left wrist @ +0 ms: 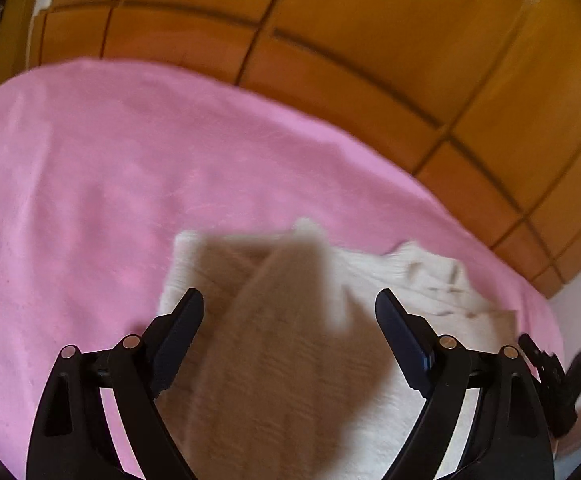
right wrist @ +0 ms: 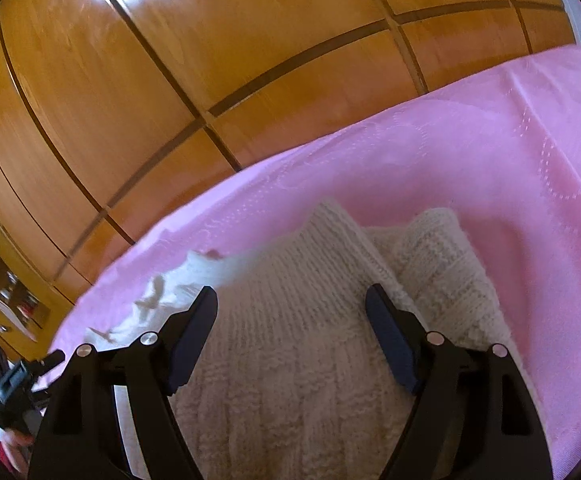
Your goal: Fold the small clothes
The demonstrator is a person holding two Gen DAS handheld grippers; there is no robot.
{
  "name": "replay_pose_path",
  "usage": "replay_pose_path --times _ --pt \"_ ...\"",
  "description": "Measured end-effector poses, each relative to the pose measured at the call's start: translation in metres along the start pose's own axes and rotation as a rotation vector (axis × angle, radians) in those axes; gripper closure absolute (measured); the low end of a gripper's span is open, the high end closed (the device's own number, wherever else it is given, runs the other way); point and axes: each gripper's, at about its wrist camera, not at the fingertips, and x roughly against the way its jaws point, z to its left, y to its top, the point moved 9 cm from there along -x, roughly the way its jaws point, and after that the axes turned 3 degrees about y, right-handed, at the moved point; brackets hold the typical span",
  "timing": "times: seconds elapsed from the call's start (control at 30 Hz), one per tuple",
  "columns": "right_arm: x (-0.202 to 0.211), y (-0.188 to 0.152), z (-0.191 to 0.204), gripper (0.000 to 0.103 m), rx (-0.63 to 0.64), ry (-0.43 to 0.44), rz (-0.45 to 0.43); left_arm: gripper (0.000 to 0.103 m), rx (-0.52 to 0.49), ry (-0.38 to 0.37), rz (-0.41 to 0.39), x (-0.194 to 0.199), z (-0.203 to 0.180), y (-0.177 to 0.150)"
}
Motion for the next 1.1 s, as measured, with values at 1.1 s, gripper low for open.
replay_pose_path --times 1.1 --pt "-0.005 0.0 0.018 0.02 0.26 -0.229 0.118 0.034 -0.214 0.083 -0.01 -0.037 -0.019 -0.022"
